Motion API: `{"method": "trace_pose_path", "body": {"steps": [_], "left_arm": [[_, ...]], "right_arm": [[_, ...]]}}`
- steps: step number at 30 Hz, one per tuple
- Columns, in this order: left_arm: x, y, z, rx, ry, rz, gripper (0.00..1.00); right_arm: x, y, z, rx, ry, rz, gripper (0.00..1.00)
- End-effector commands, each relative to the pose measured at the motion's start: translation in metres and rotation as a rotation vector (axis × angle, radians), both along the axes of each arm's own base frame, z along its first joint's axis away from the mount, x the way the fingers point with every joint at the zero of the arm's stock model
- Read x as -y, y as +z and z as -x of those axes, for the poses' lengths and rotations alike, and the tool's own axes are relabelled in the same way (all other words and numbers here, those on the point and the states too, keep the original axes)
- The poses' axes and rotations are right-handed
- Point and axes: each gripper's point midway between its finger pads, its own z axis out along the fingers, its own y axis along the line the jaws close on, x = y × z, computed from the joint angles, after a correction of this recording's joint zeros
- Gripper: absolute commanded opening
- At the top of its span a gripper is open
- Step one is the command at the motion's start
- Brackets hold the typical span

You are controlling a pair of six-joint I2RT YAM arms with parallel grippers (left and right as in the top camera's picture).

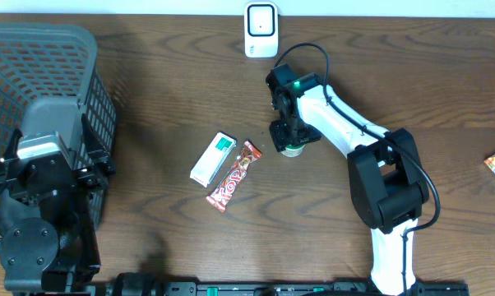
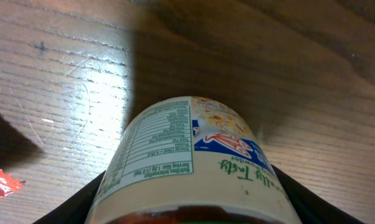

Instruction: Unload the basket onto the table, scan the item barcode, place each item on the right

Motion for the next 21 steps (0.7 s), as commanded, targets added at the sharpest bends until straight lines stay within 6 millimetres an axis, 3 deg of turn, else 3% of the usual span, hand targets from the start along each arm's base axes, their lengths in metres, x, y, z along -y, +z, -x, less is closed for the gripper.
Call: {"method": "trace_pose_path", "body": {"steps": [1, 10, 16, 21], "left_arm": [[0.0, 0.0, 0.0, 0.004, -0.005, 0.009, 0.87], [0.0, 0.0, 0.0, 0.003, -0.005, 0.009, 0.87], [0.0, 0.0, 0.0, 0.003, -0.005, 0.009, 0.87], [0.0, 0.0, 0.0, 0.003, -0.004, 0.009, 0.87]], "right_arm": [[0.0, -0.002, 0.001, -0.004, 0.0, 0.014, 0.58], [0.0, 0.013, 0.003, -0.025, -0.009, 0.024, 0.5], [-0.004, 0.046, 0.001, -0.031, -0.114, 0.021, 0.48], [-0.013, 0.077, 0.016, -0.124, -0.298, -0.037, 0.48]]}}
